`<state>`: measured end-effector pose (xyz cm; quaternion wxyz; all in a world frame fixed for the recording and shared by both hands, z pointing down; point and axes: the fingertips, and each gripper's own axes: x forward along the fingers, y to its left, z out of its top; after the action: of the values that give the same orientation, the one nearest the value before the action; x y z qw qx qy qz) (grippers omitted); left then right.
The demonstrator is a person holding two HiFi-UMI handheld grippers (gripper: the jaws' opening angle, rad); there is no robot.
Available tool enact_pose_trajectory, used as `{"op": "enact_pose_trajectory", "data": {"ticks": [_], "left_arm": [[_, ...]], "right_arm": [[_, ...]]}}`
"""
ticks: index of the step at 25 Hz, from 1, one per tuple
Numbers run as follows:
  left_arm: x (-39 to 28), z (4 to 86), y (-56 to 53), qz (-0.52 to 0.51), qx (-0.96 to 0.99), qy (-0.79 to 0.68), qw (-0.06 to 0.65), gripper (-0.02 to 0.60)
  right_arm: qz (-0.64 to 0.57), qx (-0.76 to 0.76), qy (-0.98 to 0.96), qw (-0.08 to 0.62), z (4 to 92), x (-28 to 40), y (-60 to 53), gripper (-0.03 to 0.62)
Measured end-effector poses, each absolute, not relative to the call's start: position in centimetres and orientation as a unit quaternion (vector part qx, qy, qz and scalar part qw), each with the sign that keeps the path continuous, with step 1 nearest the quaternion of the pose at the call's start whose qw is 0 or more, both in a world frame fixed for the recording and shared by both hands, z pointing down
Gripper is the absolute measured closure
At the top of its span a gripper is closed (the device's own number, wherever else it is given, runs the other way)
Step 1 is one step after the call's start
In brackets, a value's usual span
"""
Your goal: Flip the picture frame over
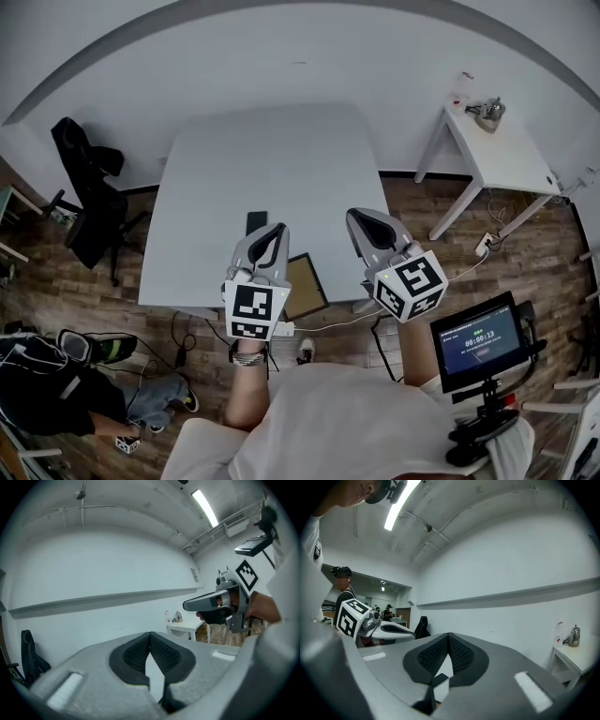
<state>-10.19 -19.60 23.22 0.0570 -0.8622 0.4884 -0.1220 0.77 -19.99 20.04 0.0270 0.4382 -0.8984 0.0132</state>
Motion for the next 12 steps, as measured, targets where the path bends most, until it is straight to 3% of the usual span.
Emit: {"op": "enact_pose_trajectory", "data": {"ticks": [12], "left_arm": [[-8.4,23.7,-20.6,-0.118,-0.874,0.468,0.057,0.575]], "right_arm": [[0.012,0.46,-0.887,0.033,20.5,2.5,-20.8,0.592]]}}
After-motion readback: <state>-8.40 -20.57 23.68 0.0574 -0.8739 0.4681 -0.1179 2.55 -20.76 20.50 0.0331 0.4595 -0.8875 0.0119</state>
